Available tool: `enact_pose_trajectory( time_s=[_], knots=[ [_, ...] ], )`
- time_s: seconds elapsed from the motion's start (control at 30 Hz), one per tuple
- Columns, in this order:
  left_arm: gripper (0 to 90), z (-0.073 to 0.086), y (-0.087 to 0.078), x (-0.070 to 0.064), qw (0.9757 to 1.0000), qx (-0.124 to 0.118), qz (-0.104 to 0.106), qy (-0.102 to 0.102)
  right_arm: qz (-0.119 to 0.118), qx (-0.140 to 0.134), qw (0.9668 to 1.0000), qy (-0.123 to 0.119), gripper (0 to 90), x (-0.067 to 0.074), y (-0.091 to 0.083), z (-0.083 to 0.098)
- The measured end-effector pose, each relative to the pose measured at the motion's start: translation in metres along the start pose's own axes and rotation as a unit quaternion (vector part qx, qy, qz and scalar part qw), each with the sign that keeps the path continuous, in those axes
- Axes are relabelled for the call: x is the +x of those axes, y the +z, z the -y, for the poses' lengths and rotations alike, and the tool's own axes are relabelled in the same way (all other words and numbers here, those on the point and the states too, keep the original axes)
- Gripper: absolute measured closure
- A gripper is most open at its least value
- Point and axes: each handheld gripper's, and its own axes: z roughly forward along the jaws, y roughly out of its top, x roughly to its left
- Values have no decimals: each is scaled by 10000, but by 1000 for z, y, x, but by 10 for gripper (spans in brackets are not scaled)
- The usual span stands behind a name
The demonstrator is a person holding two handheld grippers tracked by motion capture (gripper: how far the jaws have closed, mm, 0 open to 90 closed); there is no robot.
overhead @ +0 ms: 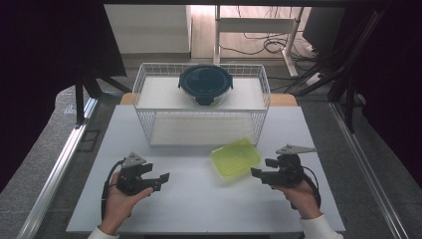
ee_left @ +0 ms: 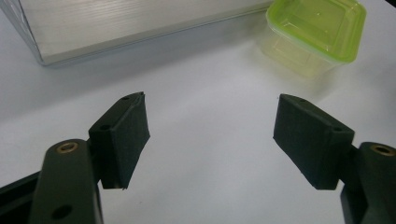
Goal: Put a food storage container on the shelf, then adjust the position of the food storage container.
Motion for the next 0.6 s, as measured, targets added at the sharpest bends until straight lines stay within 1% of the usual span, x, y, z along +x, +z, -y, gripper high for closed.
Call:
enact_pose_trajectory(
  time_s=[0.33,0.47,0.6],
  knots=[
    [255,1,2,2,9999,30,62,-76,6,-16,10000,24,293,-3,-1,-1],
    [253,1,2,4,9999,14,45,-134,33,-6,10000,52,297,-5,2,-4],
    [251,0,0,3,9999,-18,33,-130,75,23,10000,46,302,-8,4,-5]
  ],
)
